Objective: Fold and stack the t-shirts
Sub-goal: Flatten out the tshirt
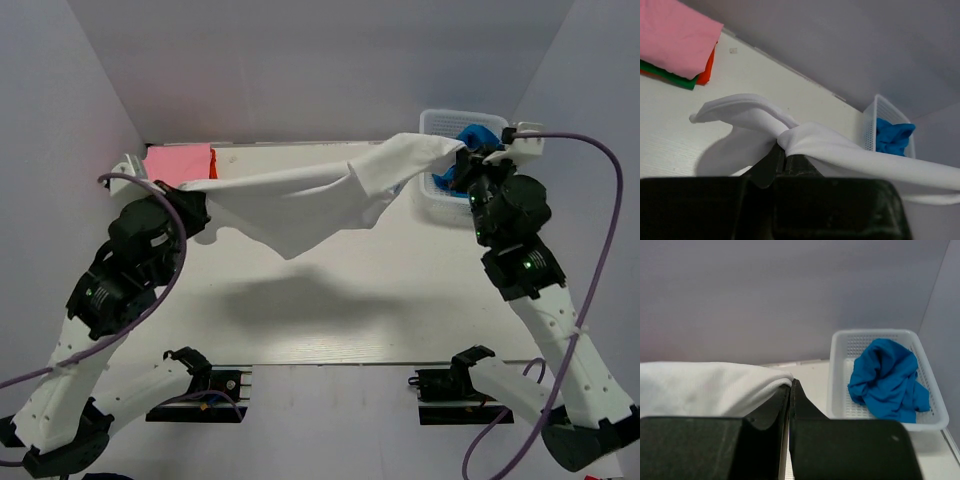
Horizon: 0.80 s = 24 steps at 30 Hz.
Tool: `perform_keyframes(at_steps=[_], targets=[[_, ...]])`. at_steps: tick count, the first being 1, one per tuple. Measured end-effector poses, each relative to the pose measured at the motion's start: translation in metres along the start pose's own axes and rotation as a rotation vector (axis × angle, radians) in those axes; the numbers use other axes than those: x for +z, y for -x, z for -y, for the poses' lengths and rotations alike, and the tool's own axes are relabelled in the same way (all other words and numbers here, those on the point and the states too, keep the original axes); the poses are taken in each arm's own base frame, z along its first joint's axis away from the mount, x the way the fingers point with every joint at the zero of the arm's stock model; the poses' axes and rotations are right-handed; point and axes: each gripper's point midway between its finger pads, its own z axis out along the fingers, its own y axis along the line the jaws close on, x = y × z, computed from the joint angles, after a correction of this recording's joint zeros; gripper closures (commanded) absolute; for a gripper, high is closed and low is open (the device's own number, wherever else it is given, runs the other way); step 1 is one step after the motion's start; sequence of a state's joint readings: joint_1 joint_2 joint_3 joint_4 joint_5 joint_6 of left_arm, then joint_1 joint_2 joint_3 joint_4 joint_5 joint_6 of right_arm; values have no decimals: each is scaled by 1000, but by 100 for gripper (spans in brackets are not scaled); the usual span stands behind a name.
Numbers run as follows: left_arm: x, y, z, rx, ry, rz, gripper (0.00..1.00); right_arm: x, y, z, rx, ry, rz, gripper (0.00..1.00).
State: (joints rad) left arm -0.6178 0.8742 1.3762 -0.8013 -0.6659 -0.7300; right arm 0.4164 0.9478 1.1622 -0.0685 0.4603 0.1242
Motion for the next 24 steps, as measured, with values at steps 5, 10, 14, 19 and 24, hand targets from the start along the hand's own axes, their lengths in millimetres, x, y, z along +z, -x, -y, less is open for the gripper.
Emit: perform_keyframes(at_steps=[5, 10, 14, 19, 24], targets=[[-16, 14, 4, -16, -66, 25, 100, -27, 30, -4, 36, 67, 78, 100], [5, -5, 8, 44, -28, -20, 100, -20, 21, -6, 29, 67, 52, 100], [42, -45, 2, 132, 68, -87, 100, 9, -36, -9, -5, 40, -84, 100], [118, -134, -37, 289, 319, -240, 72, 56, -178, -11, -94, 8, -423, 91], [192, -211, -96, 438, 582, -428, 0, 75, -306, 6, -199, -64, -760, 37]])
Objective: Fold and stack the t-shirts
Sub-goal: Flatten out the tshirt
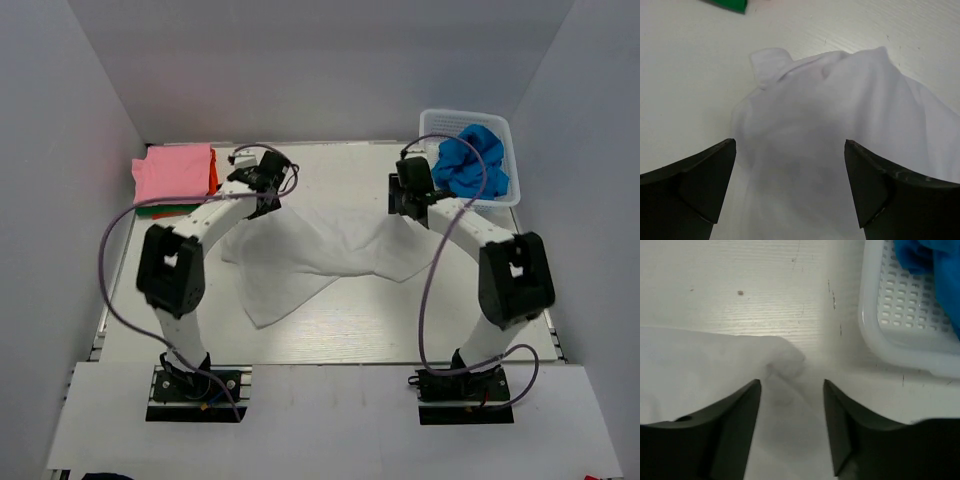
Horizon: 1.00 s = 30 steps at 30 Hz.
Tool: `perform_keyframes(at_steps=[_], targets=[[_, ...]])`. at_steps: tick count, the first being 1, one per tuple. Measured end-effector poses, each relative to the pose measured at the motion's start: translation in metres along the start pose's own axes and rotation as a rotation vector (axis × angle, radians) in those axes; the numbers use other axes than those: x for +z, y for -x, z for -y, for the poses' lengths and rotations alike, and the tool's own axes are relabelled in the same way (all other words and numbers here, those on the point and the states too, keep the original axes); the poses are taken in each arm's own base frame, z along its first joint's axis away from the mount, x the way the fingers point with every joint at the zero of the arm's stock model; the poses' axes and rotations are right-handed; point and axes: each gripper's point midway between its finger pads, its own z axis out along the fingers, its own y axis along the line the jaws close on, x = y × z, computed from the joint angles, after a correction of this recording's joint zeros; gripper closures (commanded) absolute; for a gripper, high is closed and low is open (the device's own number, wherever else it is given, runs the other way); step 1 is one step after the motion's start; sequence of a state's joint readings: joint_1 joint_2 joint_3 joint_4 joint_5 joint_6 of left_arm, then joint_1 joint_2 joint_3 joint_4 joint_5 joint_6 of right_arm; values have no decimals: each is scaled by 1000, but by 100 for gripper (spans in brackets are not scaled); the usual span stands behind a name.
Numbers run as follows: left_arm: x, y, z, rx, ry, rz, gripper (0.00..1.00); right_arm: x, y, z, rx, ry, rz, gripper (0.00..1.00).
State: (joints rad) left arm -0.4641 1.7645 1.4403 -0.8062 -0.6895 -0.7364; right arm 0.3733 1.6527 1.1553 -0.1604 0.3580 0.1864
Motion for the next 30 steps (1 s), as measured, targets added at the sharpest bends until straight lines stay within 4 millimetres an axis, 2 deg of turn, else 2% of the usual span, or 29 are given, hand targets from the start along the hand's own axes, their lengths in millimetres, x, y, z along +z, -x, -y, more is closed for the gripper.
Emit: perform_keyframes(at_steps=[1, 3, 4, 5, 9, 16, 19, 22, 30], targets=[[14, 1, 6, 14, 32, -26, 0, 10, -1, 0, -12, -11, -29, 25], [32, 13, 19, 9, 61, -42, 0, 26, 14, -4, -12, -25, -35, 18], [36, 18, 21, 3, 68, -44, 0, 29, 25, -6, -9, -25, -19, 10], [36, 23, 21, -3, 71, -43, 0, 28, 35, -7, -5, -24, 2, 10], [17, 37, 15, -23, 42, -28, 0, 13, 63, -6, 14, -14, 73, 10], [-31, 44, -8, -85, -79, 10, 0, -27, 75, 1, 44, 13, 149, 10], [-45, 39, -18, -105, -124, 15, 0, -44, 75, 1, 57, 45, 174, 10], [-54, 26, -26, -109, -162, 7, 0, -59, 76, 0, 83, 81, 208, 10], [-74, -19, -43, -119, -299, -32, 0, -82, 54, 1, 122, 134, 229, 10]])
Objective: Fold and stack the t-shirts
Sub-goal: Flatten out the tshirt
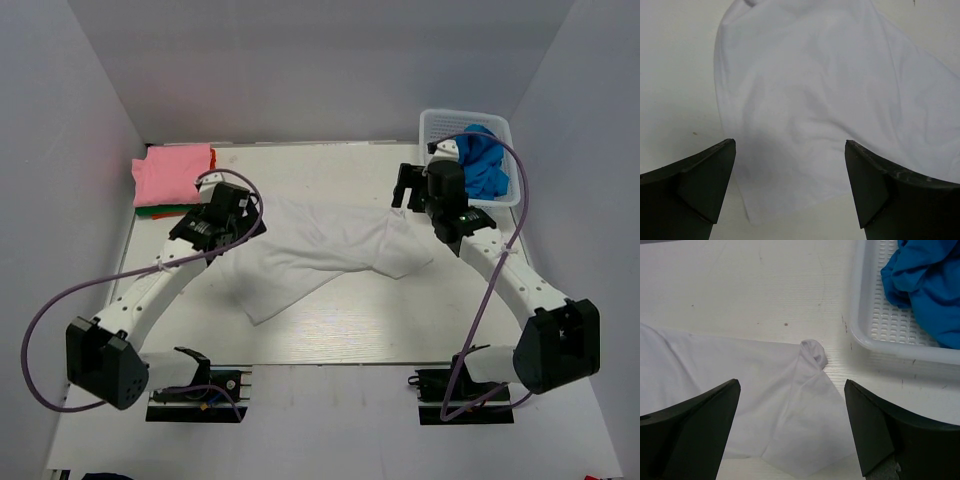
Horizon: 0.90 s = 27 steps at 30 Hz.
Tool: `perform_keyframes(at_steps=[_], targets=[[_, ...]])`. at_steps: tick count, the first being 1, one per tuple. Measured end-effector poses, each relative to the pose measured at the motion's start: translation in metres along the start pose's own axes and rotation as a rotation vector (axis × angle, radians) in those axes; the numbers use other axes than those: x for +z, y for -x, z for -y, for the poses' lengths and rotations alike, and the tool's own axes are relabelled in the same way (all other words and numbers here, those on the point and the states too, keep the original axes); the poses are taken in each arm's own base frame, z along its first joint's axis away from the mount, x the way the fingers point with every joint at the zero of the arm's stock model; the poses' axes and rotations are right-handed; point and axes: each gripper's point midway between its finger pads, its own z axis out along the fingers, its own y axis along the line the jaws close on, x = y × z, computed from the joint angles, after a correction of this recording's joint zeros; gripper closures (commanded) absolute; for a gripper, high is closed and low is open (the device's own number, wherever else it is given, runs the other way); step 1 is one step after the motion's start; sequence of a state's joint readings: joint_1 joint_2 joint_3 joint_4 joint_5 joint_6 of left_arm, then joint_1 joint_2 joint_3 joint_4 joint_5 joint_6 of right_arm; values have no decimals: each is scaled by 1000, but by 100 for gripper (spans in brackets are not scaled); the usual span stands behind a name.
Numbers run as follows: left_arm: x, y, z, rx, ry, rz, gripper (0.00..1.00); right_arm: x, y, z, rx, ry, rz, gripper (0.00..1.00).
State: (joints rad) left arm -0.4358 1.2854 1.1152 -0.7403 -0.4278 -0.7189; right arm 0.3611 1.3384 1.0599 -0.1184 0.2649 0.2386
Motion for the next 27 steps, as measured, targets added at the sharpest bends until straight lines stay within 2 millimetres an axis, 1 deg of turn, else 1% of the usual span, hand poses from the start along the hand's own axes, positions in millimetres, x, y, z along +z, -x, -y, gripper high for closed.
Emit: perform_keyframes(at_steps=[3, 6, 9, 12, 15, 17, 19, 23, 25, 27], targets=[[-4, -15, -6, -10, -31, -18, 0, -8, -3, 1, 28, 3, 13, 10], [1, -36, -10, -14, -50, -68, 0, -14, -6, 3, 68, 1, 23, 10], [8, -73, -16, -7, -70, -161, 0, -17, -16, 7, 110, -14, 14, 10], [12, -123, -28, 9, -89, -290, 0, -16, -35, 14, 167, -44, -16, 10], [8, -166, -38, 29, -105, -418, 0, -14, -53, 22, 208, -81, -59, 10], [3, -183, -40, 35, -119, -476, 0, -13, -58, 25, 229, -94, -75, 10], [-5, -191, -38, 32, -145, -503, 0, -12, -61, 27, 248, -102, -81, 10], [-21, -185, -27, 6, -227, -476, 0, -8, -72, 29, 270, -107, -113, 10], [-26, -185, -25, -7, -246, -470, 5, -6, -79, 30, 275, -111, -133, 10], [-25, -192, -29, -12, -235, -485, 6, -5, -87, 32, 279, -117, -158, 10]])
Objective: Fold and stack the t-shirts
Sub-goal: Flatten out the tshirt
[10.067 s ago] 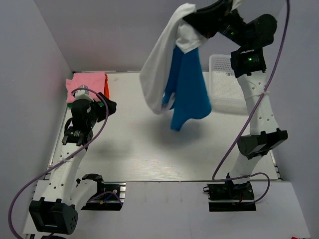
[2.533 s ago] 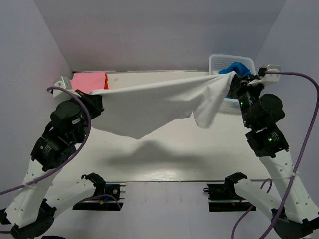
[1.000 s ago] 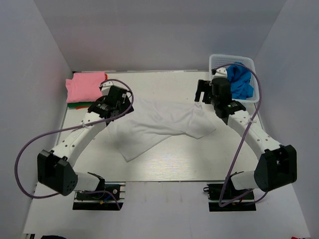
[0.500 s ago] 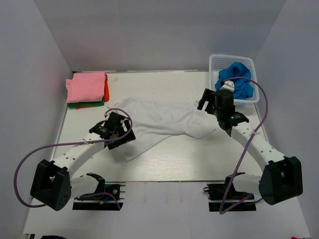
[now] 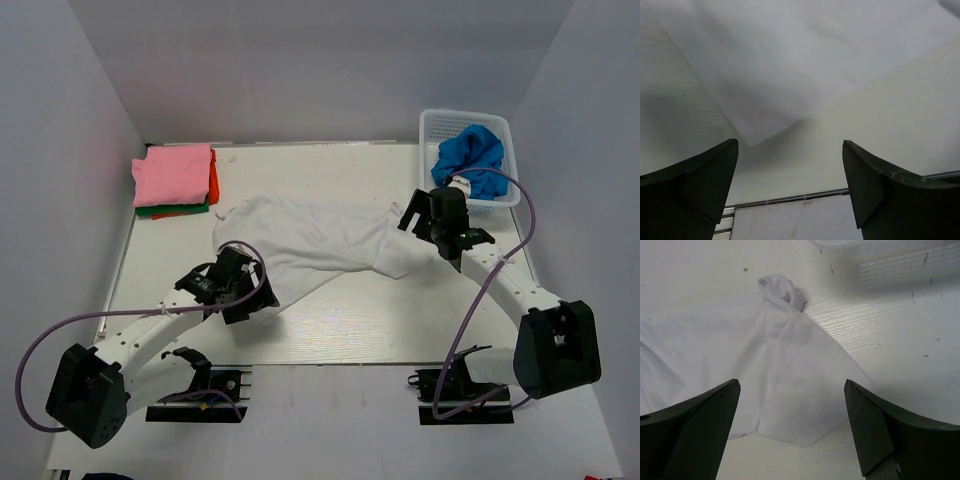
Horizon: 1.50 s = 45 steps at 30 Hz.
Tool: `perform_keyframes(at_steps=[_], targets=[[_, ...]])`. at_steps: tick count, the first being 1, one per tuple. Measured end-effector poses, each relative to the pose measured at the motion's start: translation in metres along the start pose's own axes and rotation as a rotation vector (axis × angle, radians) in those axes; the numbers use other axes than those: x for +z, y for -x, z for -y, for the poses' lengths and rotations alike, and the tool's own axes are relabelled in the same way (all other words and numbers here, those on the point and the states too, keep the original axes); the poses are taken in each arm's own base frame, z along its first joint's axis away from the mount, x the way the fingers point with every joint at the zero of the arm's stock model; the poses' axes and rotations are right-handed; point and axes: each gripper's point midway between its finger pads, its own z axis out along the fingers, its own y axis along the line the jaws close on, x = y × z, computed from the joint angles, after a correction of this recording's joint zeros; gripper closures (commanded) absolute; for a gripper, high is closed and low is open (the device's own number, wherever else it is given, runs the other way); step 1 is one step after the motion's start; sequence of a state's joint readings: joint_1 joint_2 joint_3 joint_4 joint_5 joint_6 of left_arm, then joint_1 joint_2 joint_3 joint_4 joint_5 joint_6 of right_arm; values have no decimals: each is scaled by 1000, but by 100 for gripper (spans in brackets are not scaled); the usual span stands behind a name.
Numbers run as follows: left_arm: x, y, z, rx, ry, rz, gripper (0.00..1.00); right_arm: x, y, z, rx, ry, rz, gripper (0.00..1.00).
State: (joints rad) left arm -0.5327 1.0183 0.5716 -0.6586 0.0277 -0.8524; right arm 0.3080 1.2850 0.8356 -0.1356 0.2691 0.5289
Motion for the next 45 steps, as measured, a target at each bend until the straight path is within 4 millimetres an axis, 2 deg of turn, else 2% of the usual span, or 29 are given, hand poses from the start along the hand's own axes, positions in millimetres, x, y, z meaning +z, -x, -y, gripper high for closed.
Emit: perform_keyframes(at_steps=[5, 9, 10, 12, 15, 16, 17, 21, 26, 31, 34, 37, 38, 40, 41, 45], targets=[[8, -15, -20, -37, 97, -50, 18, 3, -14, 9, 11, -23, -47, 10], [9, -13, -25, -53, 123, -35, 30, 4, -24, 18, 16, -43, -73, 10], [10, -12, -25, -56, 126, -35, 38, 5, -27, 21, 16, -48, -80, 10], [15, -13, -26, -60, 134, -41, 45, 5, -32, 25, 15, -59, -94, 10], [23, -18, -28, -59, 154, -60, 73, 5, -40, 30, 15, -68, -115, 10], [26, -20, -31, -57, 166, -70, 90, 5, -43, 32, 15, -72, -122, 10], [28, -22, -33, -57, 175, -81, 100, 5, -46, 34, 16, -77, -131, 10], [30, -21, -28, -46, 154, -80, 100, 5, -57, 46, 14, -110, -166, 10], [28, -17, -29, -44, 155, -60, 100, 15, -69, 62, 17, -165, -213, 11], [15, -5, -23, -42, 116, 18, 100, 26, -87, 71, 19, -191, -278, 14], [8, 2, -20, -44, 90, 61, 100, 33, -97, 76, 14, -212, -306, 20], [6, 6, -19, -45, 83, 85, 100, 41, -92, 73, 15, -201, -288, 42], [5, 6, -19, -45, 86, 88, 100, 44, -91, 72, 17, -196, -284, 62], [5, 7, -21, -45, 94, 93, 100, 48, -90, 71, 13, -186, -280, 81], [5, 8, -22, -45, 101, 97, 100, 50, -89, 71, 12, -183, -274, 100], [-3, 17, -18, -45, 102, 132, 100, 52, -89, 66, 3, -147, -279, 100]])
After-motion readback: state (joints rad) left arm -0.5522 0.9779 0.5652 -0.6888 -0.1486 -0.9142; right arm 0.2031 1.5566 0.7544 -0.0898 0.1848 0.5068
